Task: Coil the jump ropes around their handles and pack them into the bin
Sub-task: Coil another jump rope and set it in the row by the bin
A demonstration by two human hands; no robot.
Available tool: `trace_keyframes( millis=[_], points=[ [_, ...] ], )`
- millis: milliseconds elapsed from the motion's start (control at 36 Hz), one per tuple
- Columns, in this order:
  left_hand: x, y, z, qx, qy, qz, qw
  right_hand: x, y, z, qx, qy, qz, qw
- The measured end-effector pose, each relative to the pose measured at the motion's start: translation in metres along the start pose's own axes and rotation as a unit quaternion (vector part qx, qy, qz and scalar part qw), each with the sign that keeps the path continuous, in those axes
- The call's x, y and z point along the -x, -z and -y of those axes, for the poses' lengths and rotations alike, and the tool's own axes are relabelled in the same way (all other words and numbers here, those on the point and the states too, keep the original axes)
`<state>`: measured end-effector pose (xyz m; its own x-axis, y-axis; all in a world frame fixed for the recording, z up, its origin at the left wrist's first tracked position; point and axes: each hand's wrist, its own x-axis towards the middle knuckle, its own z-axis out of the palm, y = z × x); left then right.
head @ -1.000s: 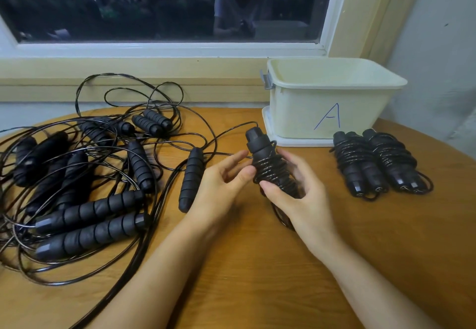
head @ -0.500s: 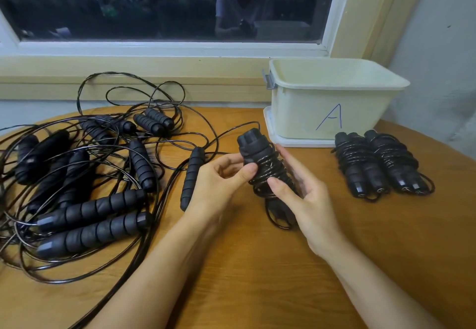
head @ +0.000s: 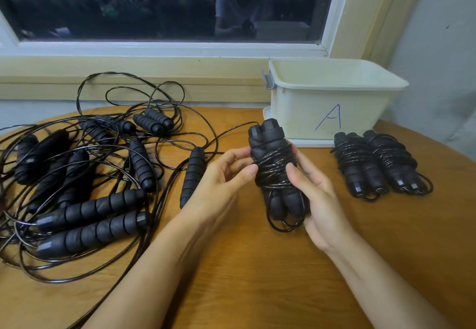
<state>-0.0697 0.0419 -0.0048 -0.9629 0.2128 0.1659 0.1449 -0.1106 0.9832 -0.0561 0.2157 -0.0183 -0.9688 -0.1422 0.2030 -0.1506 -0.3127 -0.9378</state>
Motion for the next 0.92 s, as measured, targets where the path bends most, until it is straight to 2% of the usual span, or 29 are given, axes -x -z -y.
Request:
trace_keyframes(
  millis=[222,389,528,667,806,917],
  points=[
    [0.001,-0.004,-0.001,0.025,-0.005,-0.07,0.997,0.002,-0.004,-0.004,0.015,0.009,-0.021,1.0],
    [0.003,-0.008,-0.005,0.034,-0.017,-0.119,0.992,0.001,-0.003,-0.005,0.106,0.094,-0.06,0.988],
    [0.005,-0.012,-0.008,0.028,-0.023,-0.151,0.988,0.003,-0.003,-0.012,0.21,0.162,-0.091,0.96],
    [0.006,-0.015,-0.006,0.01,-0.023,-0.182,0.983,0.005,-0.006,-0.014,0.263,0.179,-0.091,0.943],
    [0.007,-0.017,-0.006,0.023,-0.018,-0.185,0.982,0.005,-0.008,-0.021,0.42,0.179,-0.055,0.888],
    [0.007,-0.02,-0.005,0.024,-0.012,-0.179,0.983,0.006,-0.01,-0.025,0.542,0.161,-0.048,0.823]
  ],
)
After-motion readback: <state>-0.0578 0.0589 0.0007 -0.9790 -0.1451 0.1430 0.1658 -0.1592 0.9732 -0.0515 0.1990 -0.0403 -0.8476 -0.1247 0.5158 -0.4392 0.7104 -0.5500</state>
